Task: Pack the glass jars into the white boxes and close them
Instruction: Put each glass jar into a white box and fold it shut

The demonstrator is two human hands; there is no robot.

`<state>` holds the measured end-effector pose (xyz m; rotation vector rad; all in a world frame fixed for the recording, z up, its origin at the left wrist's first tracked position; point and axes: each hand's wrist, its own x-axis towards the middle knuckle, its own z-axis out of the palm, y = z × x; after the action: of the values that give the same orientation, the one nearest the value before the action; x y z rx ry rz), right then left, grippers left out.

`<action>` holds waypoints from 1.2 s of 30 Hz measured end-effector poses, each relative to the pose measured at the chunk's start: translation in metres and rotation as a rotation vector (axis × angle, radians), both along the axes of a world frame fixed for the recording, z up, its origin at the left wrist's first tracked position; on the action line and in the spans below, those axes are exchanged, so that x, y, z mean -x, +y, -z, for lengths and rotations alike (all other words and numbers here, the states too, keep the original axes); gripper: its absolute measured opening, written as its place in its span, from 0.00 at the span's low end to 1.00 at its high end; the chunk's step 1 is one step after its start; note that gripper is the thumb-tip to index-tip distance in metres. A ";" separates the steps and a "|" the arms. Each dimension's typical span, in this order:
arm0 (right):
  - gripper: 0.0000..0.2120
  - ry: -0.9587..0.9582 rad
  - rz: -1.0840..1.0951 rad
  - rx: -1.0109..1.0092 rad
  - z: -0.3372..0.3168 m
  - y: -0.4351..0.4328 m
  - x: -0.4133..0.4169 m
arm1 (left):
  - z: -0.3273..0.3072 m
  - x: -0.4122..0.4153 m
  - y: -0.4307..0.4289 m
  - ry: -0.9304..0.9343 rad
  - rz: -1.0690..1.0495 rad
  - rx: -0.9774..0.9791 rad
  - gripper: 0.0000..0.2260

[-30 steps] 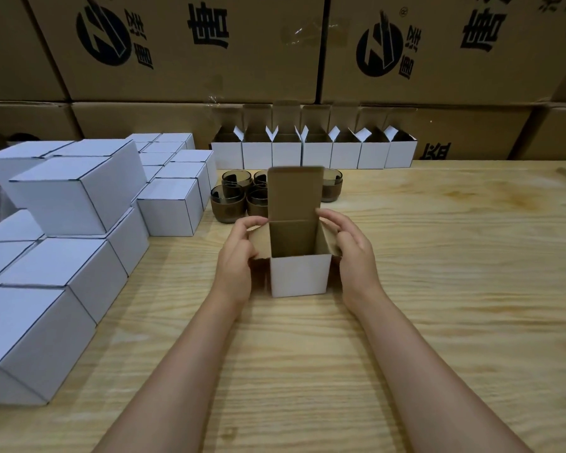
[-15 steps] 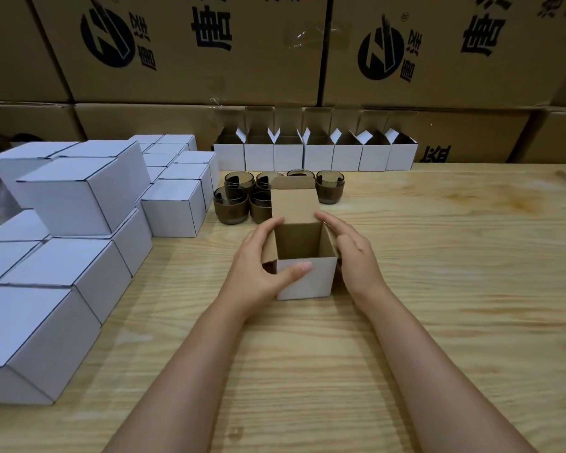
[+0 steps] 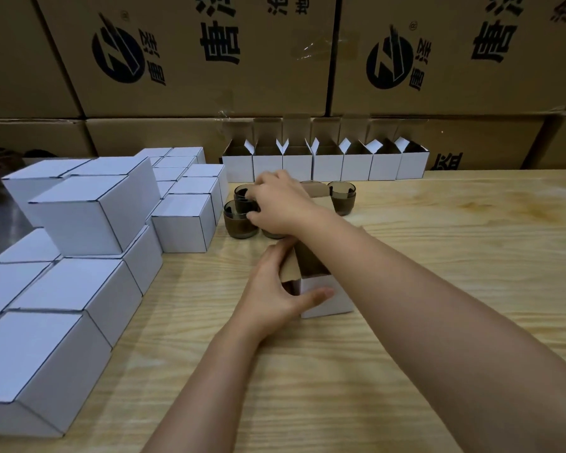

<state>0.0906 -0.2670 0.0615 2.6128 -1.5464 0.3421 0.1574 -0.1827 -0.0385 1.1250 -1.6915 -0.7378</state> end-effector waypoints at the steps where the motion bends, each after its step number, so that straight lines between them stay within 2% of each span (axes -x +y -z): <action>1: 0.19 0.084 0.019 -0.027 0.005 -0.007 -0.003 | 0.000 0.000 -0.001 0.000 0.009 0.005 0.38; 4: 0.20 0.213 0.059 -0.118 0.018 -0.020 -0.007 | 0.002 -0.001 -0.002 0.016 0.033 0.010 0.36; 7: 0.20 0.159 0.066 -0.151 0.024 -0.024 -0.010 | 0.002 -0.001 -0.003 0.011 0.025 0.019 0.32; 12: 0.11 0.080 0.039 -0.124 0.020 -0.023 -0.008 | 0.003 0.000 -0.003 0.018 0.023 0.024 0.31; 19: 0.15 0.094 -0.030 -0.168 0.019 -0.014 -0.005 | 0.003 0.000 -0.002 0.000 0.006 0.049 0.29; 21: 0.14 -0.005 -0.060 -0.197 0.016 -0.010 -0.002 | 0.003 -0.001 -0.002 -0.007 0.010 0.058 0.30; 23: 0.14 -0.186 -0.089 -0.213 0.011 -0.007 0.003 | 0.003 -0.001 -0.002 -0.022 0.010 0.053 0.34; 27: 0.27 -0.749 -0.134 -0.398 -0.012 0.003 0.020 | 0.003 -0.003 -0.002 -0.050 -0.003 0.014 0.40; 29: 0.31 -0.840 -0.174 -0.425 -0.027 0.009 0.035 | 0.003 -0.004 0.000 -0.047 -0.001 -0.004 0.40; 31: 0.32 -0.807 -0.196 -0.412 -0.040 0.016 0.055 | 0.003 -0.005 0.000 -0.035 0.013 -0.031 0.41; 36: 0.42 -0.569 -0.132 -0.460 -0.050 0.032 0.101 | -0.001 -0.003 0.001 -0.029 -0.002 -0.039 0.40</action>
<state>-0.0100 -0.2351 0.1118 3.1728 -1.7822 0.9080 0.1602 -0.1822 -0.0371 1.1696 -1.7063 -0.7590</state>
